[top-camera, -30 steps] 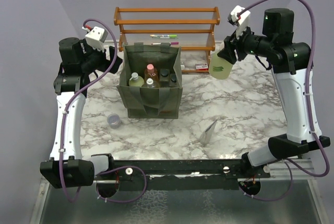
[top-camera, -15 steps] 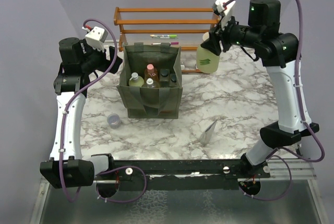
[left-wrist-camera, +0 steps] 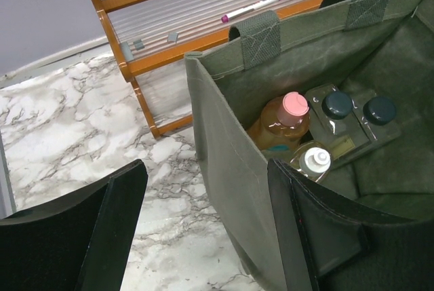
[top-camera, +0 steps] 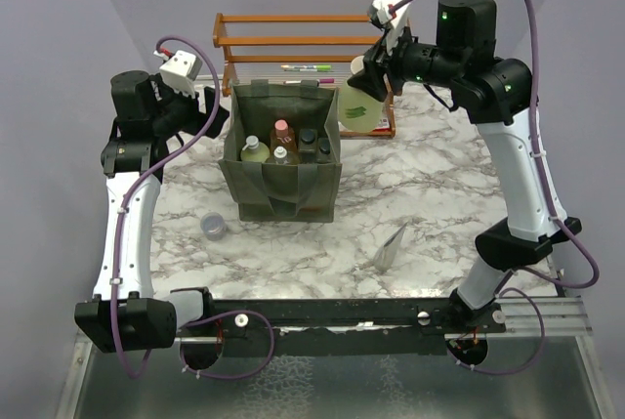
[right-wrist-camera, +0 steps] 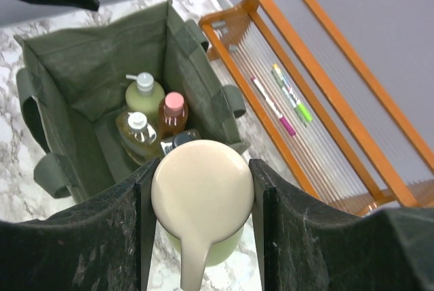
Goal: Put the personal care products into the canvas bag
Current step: Place the care product in the canvas bag.
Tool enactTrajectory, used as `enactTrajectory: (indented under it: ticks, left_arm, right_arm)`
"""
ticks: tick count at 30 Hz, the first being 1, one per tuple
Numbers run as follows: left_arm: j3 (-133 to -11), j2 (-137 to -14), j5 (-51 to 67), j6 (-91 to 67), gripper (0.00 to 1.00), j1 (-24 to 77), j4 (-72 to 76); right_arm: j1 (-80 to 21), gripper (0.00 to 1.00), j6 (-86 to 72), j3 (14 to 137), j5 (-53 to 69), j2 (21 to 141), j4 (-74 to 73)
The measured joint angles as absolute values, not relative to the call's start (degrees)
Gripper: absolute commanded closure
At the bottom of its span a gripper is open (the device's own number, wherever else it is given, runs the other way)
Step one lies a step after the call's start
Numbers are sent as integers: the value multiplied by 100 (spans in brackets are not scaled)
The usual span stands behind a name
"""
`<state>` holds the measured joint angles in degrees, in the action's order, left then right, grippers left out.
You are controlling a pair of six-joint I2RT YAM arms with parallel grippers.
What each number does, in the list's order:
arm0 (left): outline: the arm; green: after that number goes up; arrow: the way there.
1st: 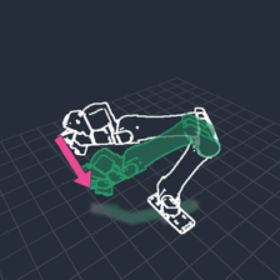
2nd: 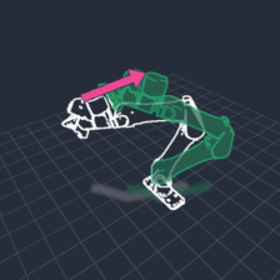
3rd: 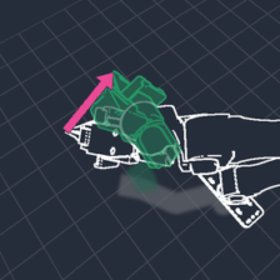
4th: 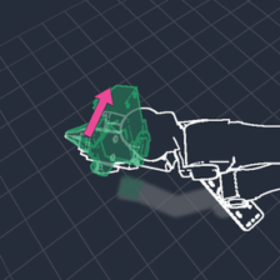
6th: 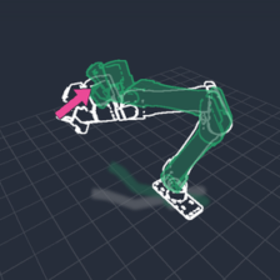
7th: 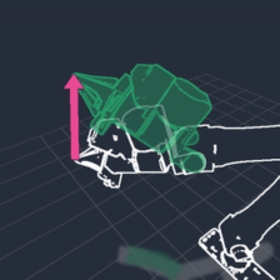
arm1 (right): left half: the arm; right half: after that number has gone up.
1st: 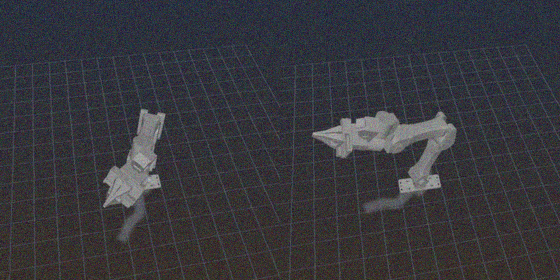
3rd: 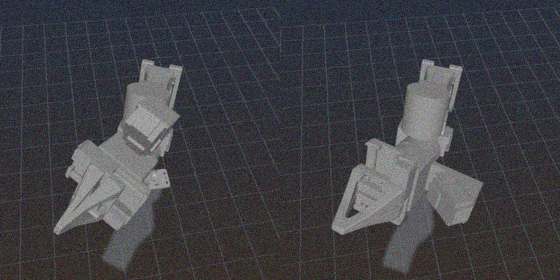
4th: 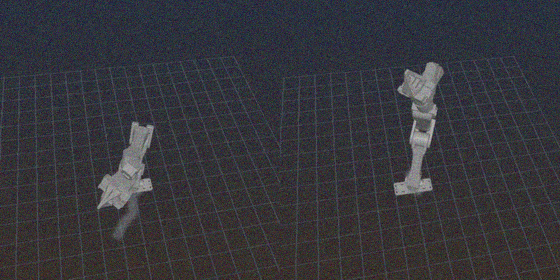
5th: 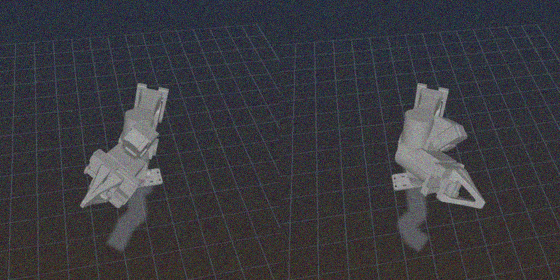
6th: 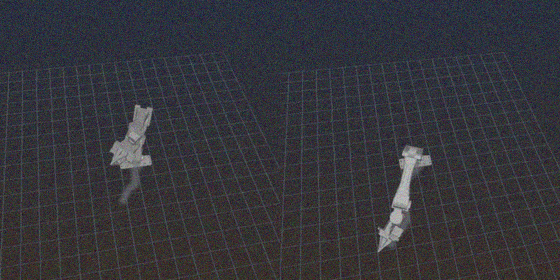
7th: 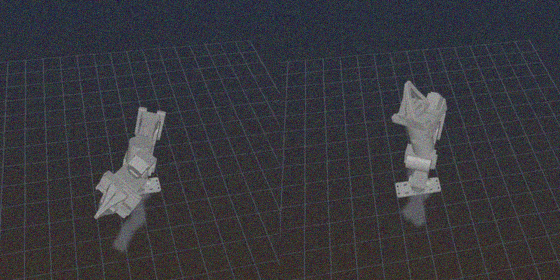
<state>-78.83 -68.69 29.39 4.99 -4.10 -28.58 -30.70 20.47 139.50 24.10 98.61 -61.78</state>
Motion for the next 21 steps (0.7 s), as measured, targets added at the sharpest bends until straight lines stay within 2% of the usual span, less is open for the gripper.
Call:
enactTrajectory:
  ticks: [14, 21]
  left_arm:
    - [-7802, -6869, 2936, 504, 26, -410, -2838]
    - [-7644, -6853, 2936, 506, 26, -410, -2812]
  right_arm:
    - [-3428, 98, 1800, 14905, 2497, 10342, -5728]
    - [-3981, 98, 1800, 15198, 2467, 10654, -5695]
